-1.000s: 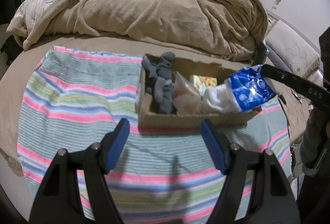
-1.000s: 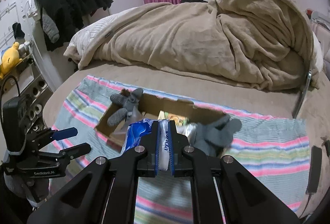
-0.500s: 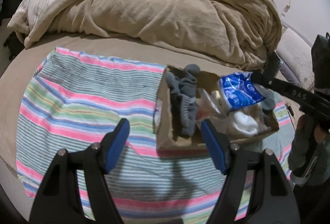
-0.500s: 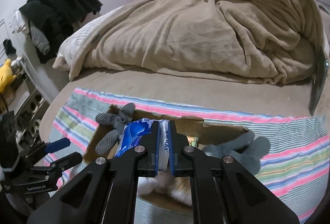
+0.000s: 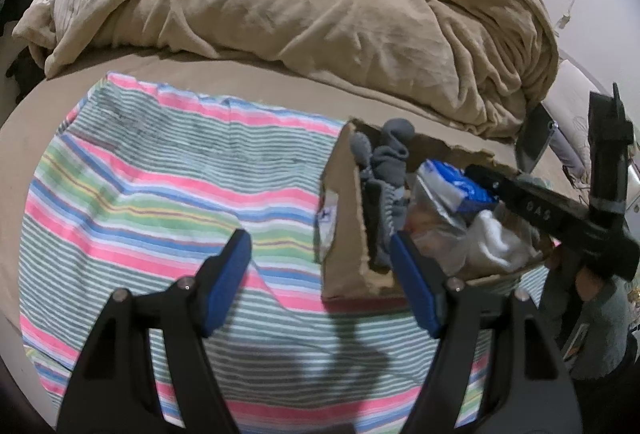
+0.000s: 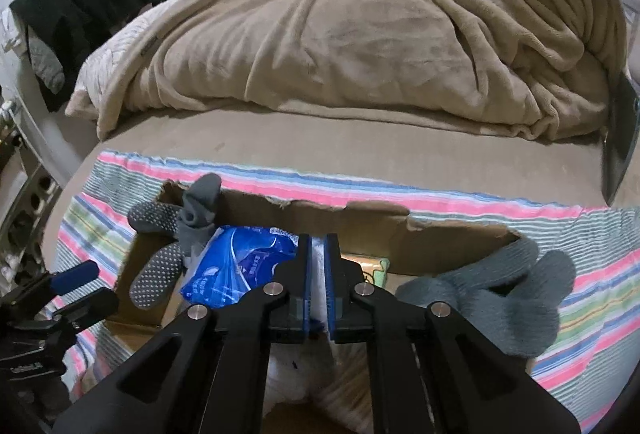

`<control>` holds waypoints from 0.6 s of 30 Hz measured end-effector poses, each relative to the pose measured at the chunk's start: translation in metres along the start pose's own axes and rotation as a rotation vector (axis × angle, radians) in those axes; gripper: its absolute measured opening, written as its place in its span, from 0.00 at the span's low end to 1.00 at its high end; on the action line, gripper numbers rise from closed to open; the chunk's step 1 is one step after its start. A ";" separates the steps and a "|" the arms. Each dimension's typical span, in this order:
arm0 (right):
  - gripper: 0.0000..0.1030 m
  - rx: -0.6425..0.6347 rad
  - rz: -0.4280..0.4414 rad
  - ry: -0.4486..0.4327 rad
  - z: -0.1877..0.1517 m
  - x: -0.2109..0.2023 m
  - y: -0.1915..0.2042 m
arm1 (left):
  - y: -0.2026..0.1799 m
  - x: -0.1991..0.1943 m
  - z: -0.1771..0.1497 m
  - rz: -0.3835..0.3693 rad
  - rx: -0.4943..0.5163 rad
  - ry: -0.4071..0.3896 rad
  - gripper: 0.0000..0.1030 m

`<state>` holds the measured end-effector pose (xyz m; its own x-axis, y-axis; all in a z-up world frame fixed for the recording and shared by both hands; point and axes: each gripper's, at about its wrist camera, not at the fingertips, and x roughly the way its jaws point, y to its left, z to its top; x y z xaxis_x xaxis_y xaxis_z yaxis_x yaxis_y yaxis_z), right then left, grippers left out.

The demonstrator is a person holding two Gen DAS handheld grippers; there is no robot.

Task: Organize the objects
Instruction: 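Carry the blue tissue packet with the right gripper over the box, then lower the tissue packet into the box and open the right gripper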

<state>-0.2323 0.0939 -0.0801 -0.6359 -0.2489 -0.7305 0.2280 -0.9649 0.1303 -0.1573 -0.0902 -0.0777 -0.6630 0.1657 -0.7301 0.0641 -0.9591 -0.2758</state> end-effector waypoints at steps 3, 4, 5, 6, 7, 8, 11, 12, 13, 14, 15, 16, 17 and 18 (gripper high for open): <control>0.06 -0.001 -0.012 0.001 -0.003 0.003 0.008 | 0.004 -0.003 -0.002 0.000 -0.008 -0.002 0.71; 0.06 -0.004 -0.012 0.005 -0.004 0.004 0.011 | 0.004 -0.004 -0.002 0.001 -0.009 -0.002 0.71; 0.06 -0.007 -0.016 0.010 -0.005 0.005 0.015 | 0.005 -0.005 -0.002 0.002 -0.009 -0.002 0.71; 0.06 -0.006 -0.020 0.011 -0.007 0.006 0.017 | 0.005 -0.006 -0.003 0.003 -0.008 -0.002 0.71; 0.06 -0.004 -0.022 0.009 -0.008 0.006 0.019 | 0.006 -0.009 -0.003 0.004 -0.007 -0.004 0.71; 0.06 -0.002 -0.028 0.005 -0.009 0.005 0.020 | 0.006 -0.010 -0.003 0.004 -0.007 -0.005 0.71; 0.10 0.011 -0.038 0.000 -0.008 0.001 0.019 | 0.006 -0.017 -0.003 0.008 -0.006 -0.010 0.71; 0.18 0.016 -0.037 -0.002 -0.007 -0.001 0.019 | 0.006 -0.020 -0.003 0.009 -0.006 -0.013 0.71; 0.27 0.021 -0.040 -0.007 -0.007 -0.006 0.017 | 0.006 -0.024 -0.004 0.010 -0.006 -0.017 0.71; 0.30 0.021 -0.039 -0.011 -0.006 -0.009 0.017 | 0.005 -0.026 -0.004 0.010 -0.007 -0.019 0.71; 0.33 0.021 -0.036 -0.013 -0.006 -0.012 0.017 | 0.004 -0.029 -0.004 0.009 -0.006 -0.023 0.71; 0.34 0.018 -0.034 -0.015 -0.006 -0.016 0.017 | 0.003 -0.031 -0.004 0.009 -0.005 -0.024 0.71; 0.38 0.013 -0.034 -0.017 -0.006 -0.020 0.017 | 0.001 -0.034 -0.004 0.009 -0.003 -0.027 0.71; 0.43 0.008 -0.033 -0.019 -0.006 -0.024 0.018 | -0.002 -0.037 -0.005 0.008 0.001 -0.030 0.71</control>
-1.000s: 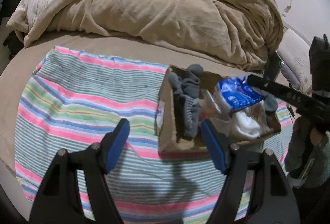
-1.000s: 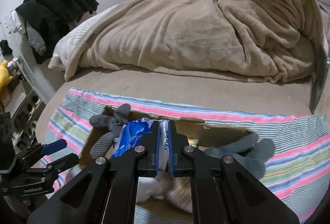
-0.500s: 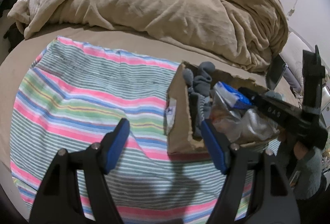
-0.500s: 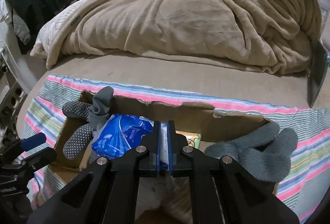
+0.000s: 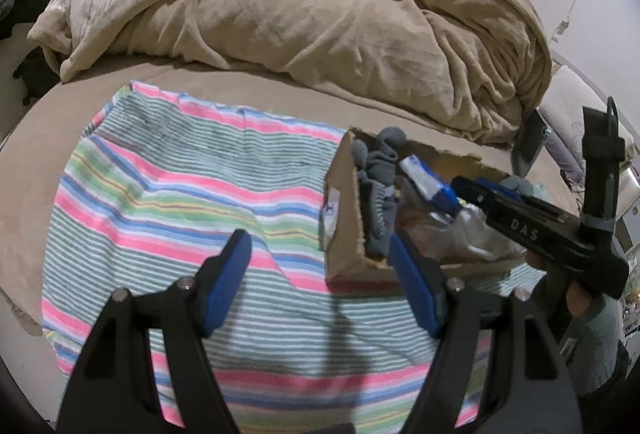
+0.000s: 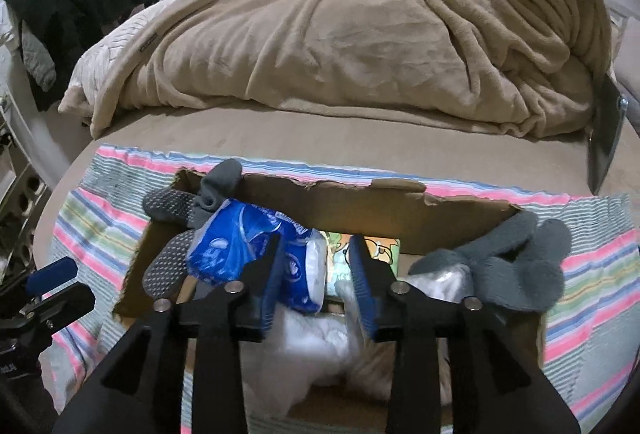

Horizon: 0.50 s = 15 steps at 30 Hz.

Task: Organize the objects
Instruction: 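Lower the tissue packet into the box and open the right gripper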

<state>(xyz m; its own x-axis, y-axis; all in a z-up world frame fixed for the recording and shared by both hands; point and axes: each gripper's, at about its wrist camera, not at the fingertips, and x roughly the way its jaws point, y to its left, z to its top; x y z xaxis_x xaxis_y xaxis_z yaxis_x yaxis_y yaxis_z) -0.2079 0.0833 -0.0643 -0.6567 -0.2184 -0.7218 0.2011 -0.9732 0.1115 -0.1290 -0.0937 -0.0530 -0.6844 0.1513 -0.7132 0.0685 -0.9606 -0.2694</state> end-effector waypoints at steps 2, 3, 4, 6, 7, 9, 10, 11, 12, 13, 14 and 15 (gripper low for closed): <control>0.46 -0.005 0.006 -0.002 -0.002 -0.008 0.000 | -0.004 -0.005 -0.001 -0.001 0.007 -0.005 0.71; 0.46 -0.009 0.006 -0.005 -0.003 -0.012 0.001 | -0.007 -0.009 -0.002 -0.002 0.012 -0.008 0.71; 0.47 -0.015 0.005 -0.012 -0.005 -0.018 0.001 | -0.011 -0.013 -0.003 -0.003 0.017 -0.010 0.71; 0.53 -0.024 0.005 -0.015 -0.010 -0.029 -0.001 | -0.016 -0.019 -0.005 -0.006 0.025 -0.013 0.73; 0.55 -0.025 0.007 -0.015 -0.012 -0.034 -0.002 | -0.019 -0.022 -0.007 -0.007 0.030 -0.013 0.73; 0.55 -0.028 0.008 -0.018 -0.017 -0.043 -0.003 | -0.025 -0.026 -0.011 -0.011 0.038 -0.012 0.73; 0.55 -0.029 0.008 -0.018 -0.020 -0.047 -0.003 | -0.029 -0.029 -0.013 -0.013 0.043 -0.014 0.73; 0.55 -0.029 0.009 -0.018 -0.023 -0.052 -0.004 | -0.032 -0.032 -0.015 -0.017 0.046 -0.016 0.73; 0.55 -0.028 0.010 -0.018 -0.025 -0.055 -0.005 | -0.036 -0.035 -0.016 -0.020 0.050 -0.017 0.73; 0.55 -0.029 0.010 -0.017 -0.028 -0.060 -0.005 | -0.040 -0.038 -0.019 -0.024 0.055 -0.018 0.73; 0.55 -0.030 0.011 -0.017 -0.031 -0.064 -0.006 | -0.043 -0.040 -0.021 -0.027 0.059 -0.018 0.73; 0.55 -0.032 0.013 -0.018 -0.034 -0.069 -0.006 | -0.047 -0.043 -0.023 -0.029 0.064 -0.019 0.73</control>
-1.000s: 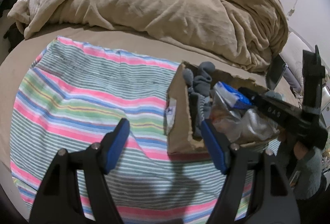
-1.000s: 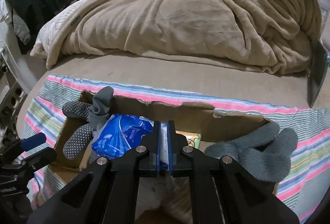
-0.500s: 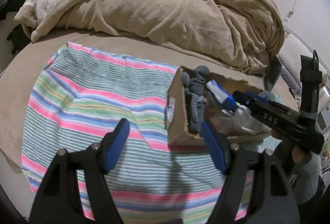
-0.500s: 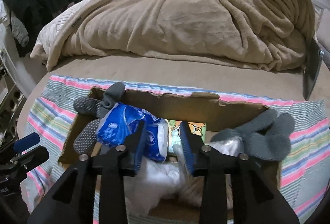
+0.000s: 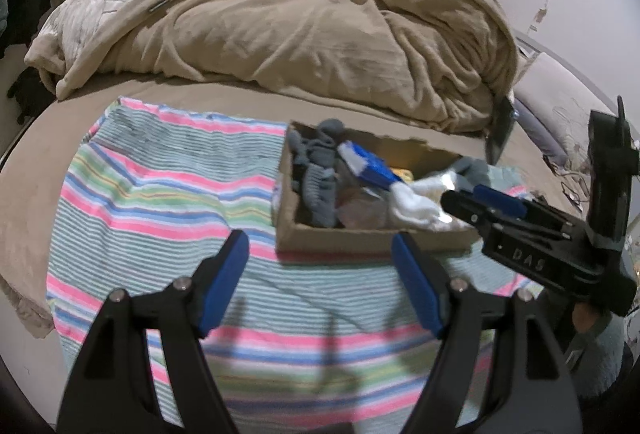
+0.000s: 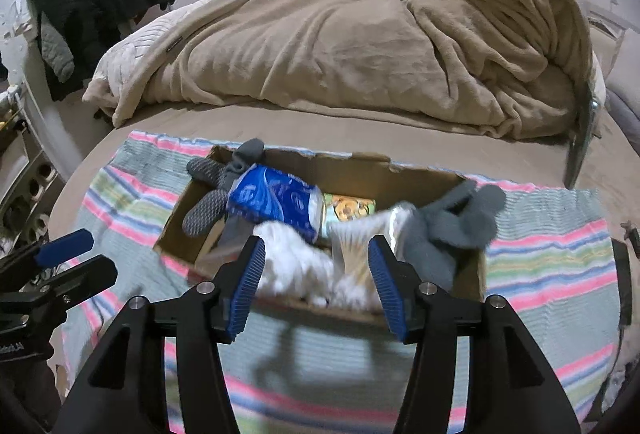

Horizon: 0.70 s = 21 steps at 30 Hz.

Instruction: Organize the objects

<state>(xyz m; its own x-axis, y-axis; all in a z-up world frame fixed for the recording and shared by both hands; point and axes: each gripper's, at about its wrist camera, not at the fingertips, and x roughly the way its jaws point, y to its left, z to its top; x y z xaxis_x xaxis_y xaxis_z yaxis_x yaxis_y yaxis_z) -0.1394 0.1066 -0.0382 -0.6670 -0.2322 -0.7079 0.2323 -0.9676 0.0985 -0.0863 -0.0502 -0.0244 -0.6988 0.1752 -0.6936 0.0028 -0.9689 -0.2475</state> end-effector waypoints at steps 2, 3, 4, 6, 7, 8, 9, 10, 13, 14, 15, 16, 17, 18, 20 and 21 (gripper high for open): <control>0.55 -0.001 0.000 -0.003 -0.004 -0.008 0.000 | -0.007 -0.005 -0.004 -0.003 0.008 0.000 0.73; 0.55 0.000 0.002 -0.003 -0.007 -0.012 -0.001 | -0.010 -0.008 -0.006 -0.005 0.010 0.000 0.73; 0.55 0.004 0.004 -0.005 -0.009 -0.017 -0.002 | -0.014 -0.011 -0.009 -0.007 0.013 0.000 0.73; 0.55 0.014 0.004 -0.013 -0.014 -0.025 -0.004 | -0.019 -0.015 -0.012 -0.005 0.020 0.000 0.73; 0.55 0.018 0.005 -0.016 -0.016 -0.029 -0.004 | -0.024 -0.018 -0.015 0.004 0.031 0.001 0.73; 0.55 0.019 0.007 -0.018 -0.019 -0.033 -0.004 | -0.027 -0.020 -0.017 0.006 0.037 0.001 0.73; 0.55 0.019 0.008 -0.019 -0.022 -0.038 -0.004 | -0.029 -0.022 -0.019 0.002 0.042 0.003 0.73; 0.55 0.018 0.008 -0.020 -0.025 -0.042 -0.003 | -0.032 -0.024 -0.022 -0.004 0.043 0.004 0.73; 0.55 0.019 0.012 -0.023 -0.032 -0.053 -0.003 | -0.040 -0.030 -0.028 -0.007 0.053 0.010 0.74; 0.55 0.019 0.014 -0.022 -0.034 -0.055 -0.003 | -0.043 -0.032 -0.031 -0.005 0.054 0.015 0.74; 0.55 0.020 0.017 -0.022 -0.036 -0.058 -0.003 | -0.044 -0.034 -0.033 -0.003 0.054 0.018 0.74; 0.55 0.021 0.019 -0.022 -0.039 -0.061 -0.002 | -0.048 -0.037 -0.036 -0.003 0.055 0.022 0.74; 0.55 0.021 0.020 -0.022 -0.042 -0.064 -0.002 | -0.050 -0.040 -0.038 -0.005 0.056 0.024 0.74; 0.55 0.021 0.022 -0.021 -0.044 -0.066 -0.001 | -0.052 -0.041 -0.039 -0.007 0.058 0.025 0.74; 0.55 0.024 0.030 -0.018 -0.049 -0.073 0.001 | -0.057 -0.048 -0.045 -0.003 0.064 0.022 0.74; 0.55 0.024 0.031 -0.018 -0.052 -0.076 0.003 | -0.058 -0.050 -0.046 -0.001 0.064 0.020 0.74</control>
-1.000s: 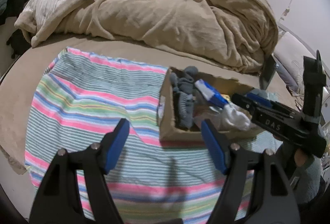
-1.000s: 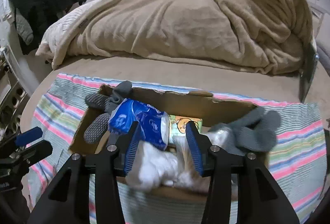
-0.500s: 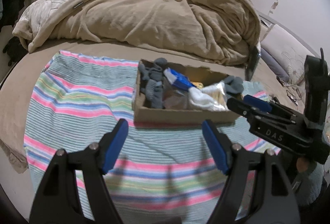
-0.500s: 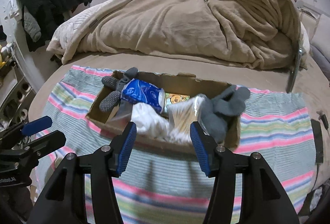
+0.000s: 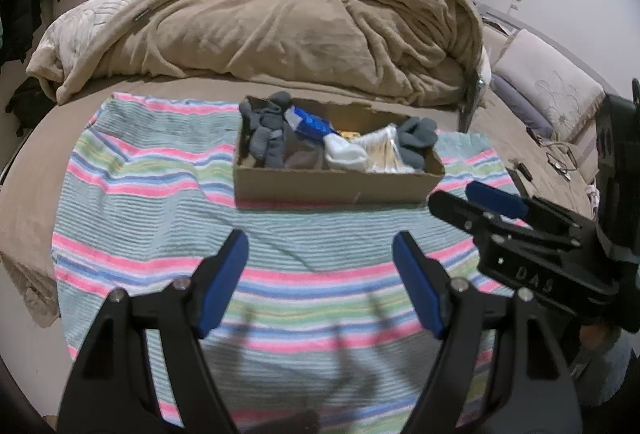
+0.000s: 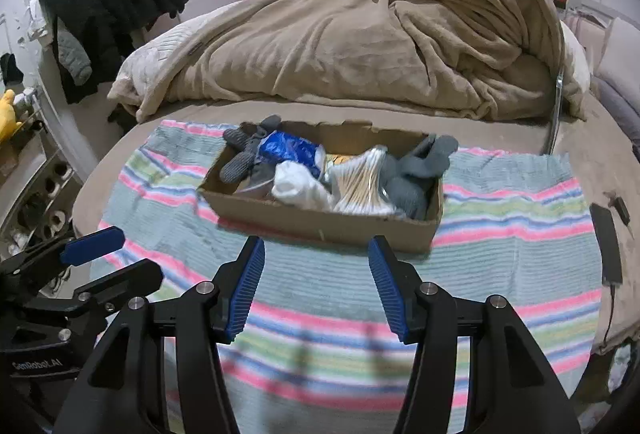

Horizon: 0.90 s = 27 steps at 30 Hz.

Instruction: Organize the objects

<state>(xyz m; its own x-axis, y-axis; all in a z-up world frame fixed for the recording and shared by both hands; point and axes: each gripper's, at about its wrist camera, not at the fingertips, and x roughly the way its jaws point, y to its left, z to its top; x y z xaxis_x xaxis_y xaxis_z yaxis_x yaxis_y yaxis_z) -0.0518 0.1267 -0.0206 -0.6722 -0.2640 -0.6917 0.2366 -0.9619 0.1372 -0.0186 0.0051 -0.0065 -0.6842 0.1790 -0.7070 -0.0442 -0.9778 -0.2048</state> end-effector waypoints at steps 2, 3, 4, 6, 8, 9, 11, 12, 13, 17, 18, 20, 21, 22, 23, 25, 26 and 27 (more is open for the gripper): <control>0.55 -0.002 0.006 0.001 -0.006 -0.008 0.003 | -0.003 -0.008 -0.006 0.003 0.003 -0.014 0.74; 0.55 -0.001 0.008 0.001 -0.009 -0.012 0.004 | -0.004 -0.011 -0.008 0.010 0.006 -0.021 0.74; 0.55 -0.001 0.009 0.000 -0.011 -0.015 0.005 | -0.005 -0.015 -0.011 0.013 0.006 -0.025 0.74; 0.56 0.001 0.009 -0.002 -0.017 -0.024 0.006 | -0.006 -0.019 -0.016 0.013 0.006 -0.029 0.74; 0.56 0.000 0.010 -0.003 -0.022 -0.030 0.008 | -0.006 -0.024 -0.021 0.016 0.008 -0.027 0.74; 0.56 0.000 0.009 -0.003 -0.024 -0.033 0.009 | -0.006 -0.024 -0.023 0.014 0.009 -0.026 0.74; 0.56 0.000 0.010 -0.004 -0.029 -0.038 0.011 | -0.007 -0.026 -0.027 0.015 0.012 -0.023 0.74; 0.56 0.000 0.011 -0.005 -0.032 -0.041 0.011 | -0.008 -0.028 -0.030 0.016 0.013 -0.025 0.74; 0.56 0.000 0.012 -0.006 -0.034 -0.043 0.012 | -0.009 -0.030 -0.033 0.015 0.015 -0.028 0.74; 0.56 0.002 0.015 -0.003 -0.045 -0.050 0.016 | -0.014 -0.037 -0.042 0.017 0.035 -0.036 0.79; 0.56 0.001 0.016 -0.001 -0.047 -0.052 0.017 | -0.015 -0.038 -0.043 0.017 0.038 -0.036 0.84; 0.56 -0.002 0.020 0.001 -0.050 -0.054 0.019 | -0.017 -0.041 -0.045 0.017 0.044 -0.042 0.84; 0.56 -0.003 0.021 0.000 -0.051 -0.055 0.019 | -0.017 -0.042 -0.045 0.017 0.046 -0.043 0.84; 0.56 -0.002 0.022 -0.001 -0.051 -0.056 0.020 | -0.017 -0.043 -0.045 0.019 0.044 -0.045 0.84; 0.56 -0.001 0.024 -0.002 -0.052 -0.056 0.019 | -0.016 -0.044 -0.044 0.021 0.043 -0.047 0.84; 0.56 0.000 0.026 -0.004 -0.052 -0.058 0.019 | -0.016 -0.046 -0.043 0.027 0.041 -0.055 0.85; 0.56 0.001 0.027 -0.006 -0.051 -0.058 0.018 | -0.016 -0.046 -0.044 0.029 0.041 -0.056 0.85; 0.56 0.003 0.028 -0.008 -0.051 -0.058 0.017 | -0.016 -0.047 -0.043 0.030 0.041 -0.056 0.86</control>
<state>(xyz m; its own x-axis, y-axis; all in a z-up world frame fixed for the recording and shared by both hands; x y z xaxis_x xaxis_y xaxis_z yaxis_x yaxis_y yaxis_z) 0.0272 0.1295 -0.0138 -0.6705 -0.2918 -0.6821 0.2534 -0.9542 0.1591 0.0455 0.0175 0.0003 -0.7255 0.1443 -0.6729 -0.0518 -0.9865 -0.1556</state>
